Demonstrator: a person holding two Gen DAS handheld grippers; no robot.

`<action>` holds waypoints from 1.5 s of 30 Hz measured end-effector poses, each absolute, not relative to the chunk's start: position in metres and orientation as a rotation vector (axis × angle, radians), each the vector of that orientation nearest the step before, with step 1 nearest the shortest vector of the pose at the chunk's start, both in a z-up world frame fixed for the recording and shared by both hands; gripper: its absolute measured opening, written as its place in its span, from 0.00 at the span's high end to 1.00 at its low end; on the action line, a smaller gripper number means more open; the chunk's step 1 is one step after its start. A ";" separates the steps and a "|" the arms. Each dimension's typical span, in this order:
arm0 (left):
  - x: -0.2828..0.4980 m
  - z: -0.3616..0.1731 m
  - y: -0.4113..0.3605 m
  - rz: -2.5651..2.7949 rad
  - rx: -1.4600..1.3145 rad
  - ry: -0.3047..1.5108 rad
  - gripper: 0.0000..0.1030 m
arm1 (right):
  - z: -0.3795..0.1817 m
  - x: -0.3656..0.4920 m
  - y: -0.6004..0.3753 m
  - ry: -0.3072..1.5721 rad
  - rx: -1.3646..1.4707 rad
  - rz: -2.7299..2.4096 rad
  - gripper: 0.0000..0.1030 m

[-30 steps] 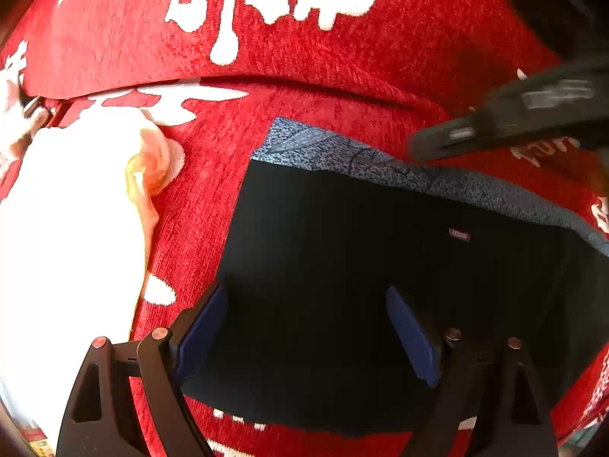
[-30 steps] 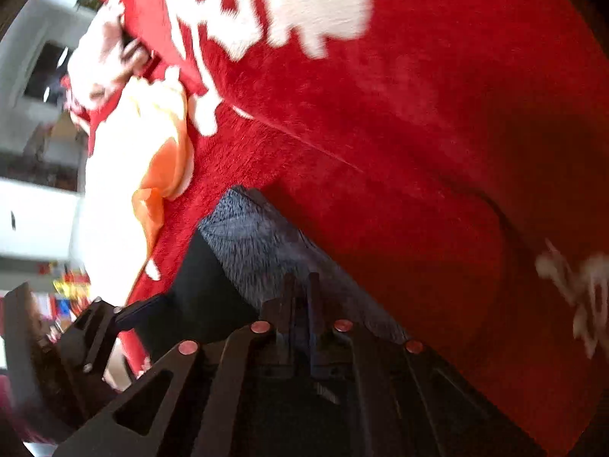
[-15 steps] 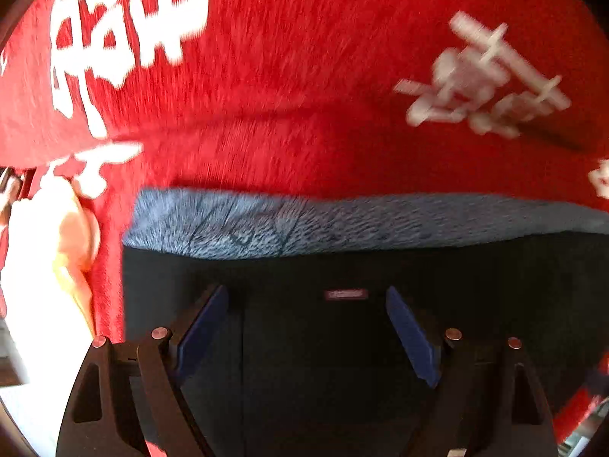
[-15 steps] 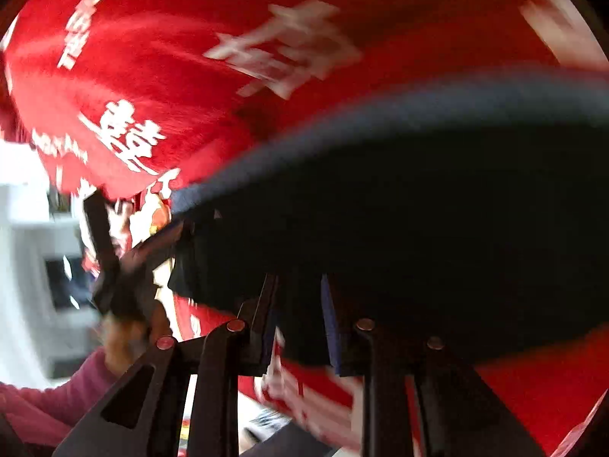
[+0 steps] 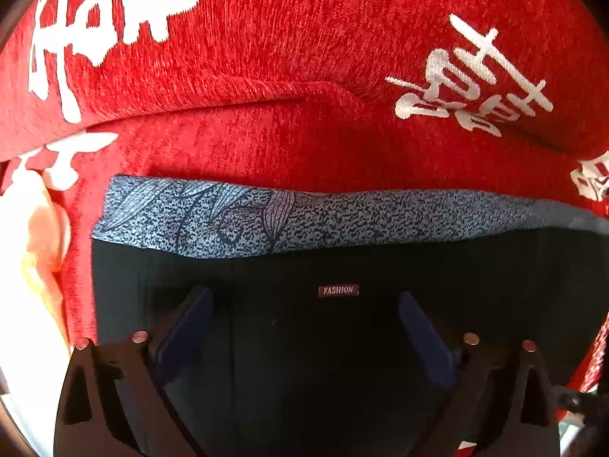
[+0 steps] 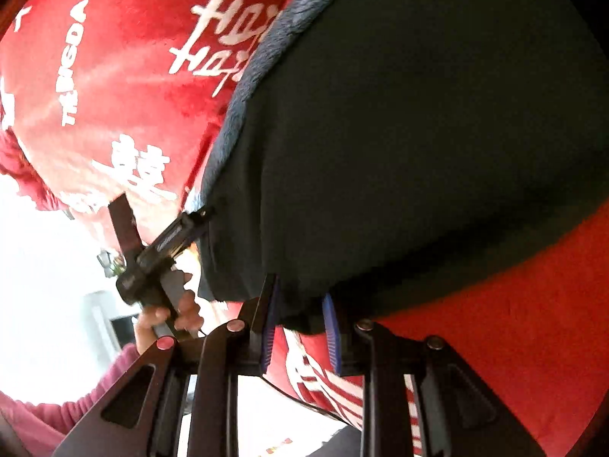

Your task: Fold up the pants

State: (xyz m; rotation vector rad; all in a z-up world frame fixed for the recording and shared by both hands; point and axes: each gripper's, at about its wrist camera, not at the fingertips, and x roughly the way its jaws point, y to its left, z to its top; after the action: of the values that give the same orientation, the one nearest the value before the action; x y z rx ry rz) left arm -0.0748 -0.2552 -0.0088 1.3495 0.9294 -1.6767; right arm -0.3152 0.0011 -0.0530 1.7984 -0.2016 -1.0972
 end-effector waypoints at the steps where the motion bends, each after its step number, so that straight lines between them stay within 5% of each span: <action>1: -0.073 -0.007 -0.256 -1.682 1.351 0.940 0.05 | -0.060 -0.318 -0.002 -0.210 1.826 -1.104 0.76; 3: -0.068 -0.005 -0.257 -1.703 1.360 0.951 0.05 | -0.058 -0.324 -0.003 -0.230 1.831 -1.130 0.88; 7: -0.066 -0.003 -0.242 -1.767 1.427 0.834 0.05 | -0.019 -0.319 0.008 -0.171 1.657 -1.221 0.90; 12: -0.083 0.001 -0.223 -1.695 1.531 0.643 0.05 | -0.056 -0.312 0.029 -0.225 1.789 -1.255 0.91; 19: -0.115 0.049 -0.178 -1.826 1.470 0.723 0.05 | -0.017 -0.329 0.030 -0.086 1.730 -1.295 0.90; 27: -0.160 -0.007 -0.123 -1.818 1.498 0.806 0.02 | -0.026 -0.375 0.033 0.050 1.697 -1.460 0.91; 30: -0.152 -0.005 -0.124 -1.809 1.516 0.855 0.02 | -0.033 -0.376 0.057 -0.088 1.747 -1.420 0.91; 35: -0.155 0.007 -0.126 -1.820 1.572 0.749 0.02 | -0.014 -0.396 0.081 -0.087 1.704 -1.515 0.85; 37: -0.159 0.006 -0.123 -1.814 1.579 0.745 0.02 | -0.012 -0.419 0.092 -0.160 1.710 -1.583 0.69; 39: -0.160 0.003 -0.124 -1.808 1.568 0.756 0.02 | -0.017 -0.438 0.096 -0.219 1.745 -1.620 0.68; 41: -0.157 0.002 -0.122 -1.808 1.558 0.758 0.01 | -0.021 -0.452 0.097 -0.269 1.772 -1.627 0.73; 42: -0.154 0.001 -0.121 -1.808 1.557 0.759 0.01 | -0.021 -0.455 0.098 -0.285 1.769 -1.632 0.91; 45: -0.157 -0.001 -0.118 -1.813 1.564 0.760 0.01 | -0.019 -0.459 0.111 -0.284 1.756 -1.686 0.92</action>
State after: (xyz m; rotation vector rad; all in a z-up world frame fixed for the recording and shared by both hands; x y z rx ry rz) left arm -0.1573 -0.1180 -0.0005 1.5644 0.7596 -1.8132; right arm -0.4592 0.1110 -0.0191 1.7557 -0.2837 -1.6863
